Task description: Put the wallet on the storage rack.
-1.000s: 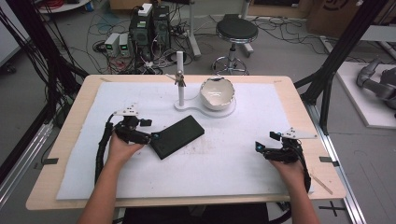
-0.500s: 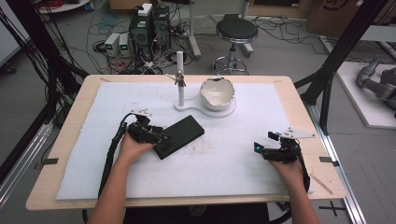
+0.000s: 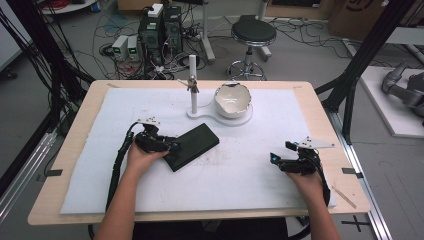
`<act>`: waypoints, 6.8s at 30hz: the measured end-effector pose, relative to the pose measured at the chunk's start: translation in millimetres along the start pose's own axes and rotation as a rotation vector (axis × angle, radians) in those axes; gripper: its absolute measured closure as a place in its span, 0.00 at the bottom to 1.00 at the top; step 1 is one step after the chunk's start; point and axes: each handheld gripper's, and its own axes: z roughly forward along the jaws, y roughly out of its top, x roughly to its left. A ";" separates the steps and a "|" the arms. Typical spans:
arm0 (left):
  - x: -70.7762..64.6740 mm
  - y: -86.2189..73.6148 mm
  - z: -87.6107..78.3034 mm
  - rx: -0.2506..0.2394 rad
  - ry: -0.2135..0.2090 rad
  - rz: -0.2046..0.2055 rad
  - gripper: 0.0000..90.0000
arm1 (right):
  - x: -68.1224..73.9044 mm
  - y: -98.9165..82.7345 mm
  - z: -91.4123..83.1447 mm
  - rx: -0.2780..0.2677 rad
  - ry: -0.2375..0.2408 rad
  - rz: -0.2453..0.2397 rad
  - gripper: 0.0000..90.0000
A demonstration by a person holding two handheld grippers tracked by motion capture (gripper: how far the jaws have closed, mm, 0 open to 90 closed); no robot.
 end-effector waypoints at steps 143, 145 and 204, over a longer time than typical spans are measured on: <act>-62.9 11.4 -91.2 -0.219 0.145 0.304 0.18 | -14.8 191.2 47.4 0.040 0.066 -0.040 0.86; -63.0 11.3 -91.3 -0.216 0.145 0.306 0.18 | -16.3 190.0 53.0 0.048 0.064 -0.041 0.86; -62.0 15.5 -81.1 -0.217 0.081 0.271 0.19 | 9.2 87.7 -22.9 -0.199 0.054 -0.034 0.21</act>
